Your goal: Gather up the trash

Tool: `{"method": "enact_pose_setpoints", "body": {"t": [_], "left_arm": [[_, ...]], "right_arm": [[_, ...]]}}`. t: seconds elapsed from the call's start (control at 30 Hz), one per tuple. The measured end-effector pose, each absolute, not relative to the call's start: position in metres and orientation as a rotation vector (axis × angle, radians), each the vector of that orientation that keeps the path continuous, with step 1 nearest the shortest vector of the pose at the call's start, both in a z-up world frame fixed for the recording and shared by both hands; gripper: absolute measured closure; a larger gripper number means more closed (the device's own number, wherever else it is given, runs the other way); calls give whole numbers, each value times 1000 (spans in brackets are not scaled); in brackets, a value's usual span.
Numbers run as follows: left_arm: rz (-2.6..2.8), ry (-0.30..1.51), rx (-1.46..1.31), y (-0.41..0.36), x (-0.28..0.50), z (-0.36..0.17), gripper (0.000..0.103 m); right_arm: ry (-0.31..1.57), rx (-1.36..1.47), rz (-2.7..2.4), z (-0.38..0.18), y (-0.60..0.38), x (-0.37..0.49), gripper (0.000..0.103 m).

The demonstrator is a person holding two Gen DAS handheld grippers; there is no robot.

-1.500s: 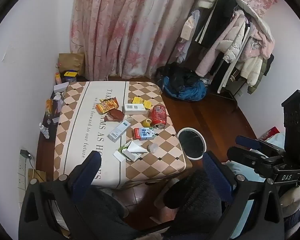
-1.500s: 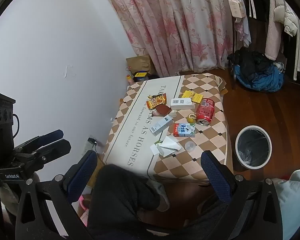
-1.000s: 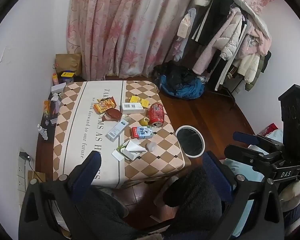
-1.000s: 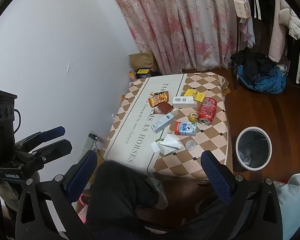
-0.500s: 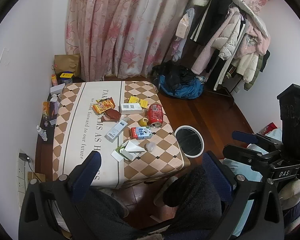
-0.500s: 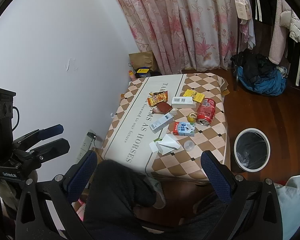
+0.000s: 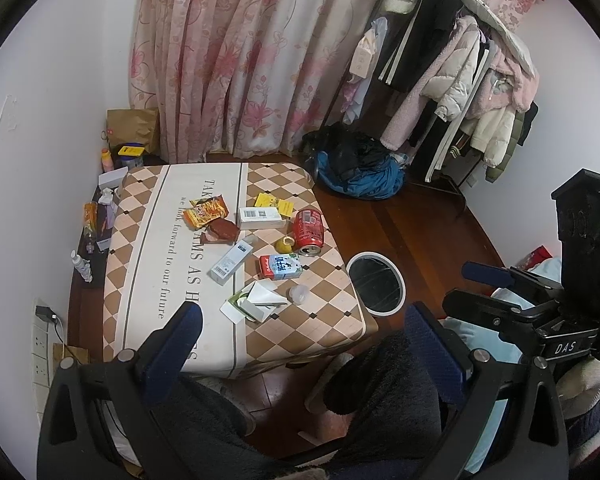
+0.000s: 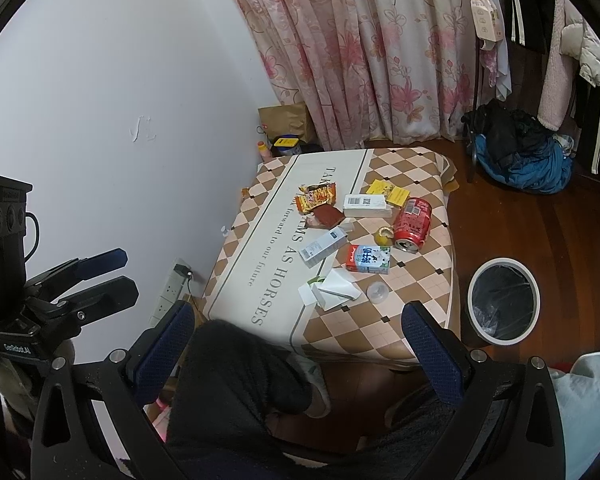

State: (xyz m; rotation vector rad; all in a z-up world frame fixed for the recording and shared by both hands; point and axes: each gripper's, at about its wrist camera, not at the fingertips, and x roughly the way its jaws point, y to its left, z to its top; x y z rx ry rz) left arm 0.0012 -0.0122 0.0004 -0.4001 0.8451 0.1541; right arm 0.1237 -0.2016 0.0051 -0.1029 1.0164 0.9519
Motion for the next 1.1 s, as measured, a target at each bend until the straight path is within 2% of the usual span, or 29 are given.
{"method": "enact_pose_setpoints", "body": {"t": [1.1], "left_arm": [[147,843,-407,-13,1,1,0]], "right_arm": [[1010,-107,966,11,-196,126,0]]}}
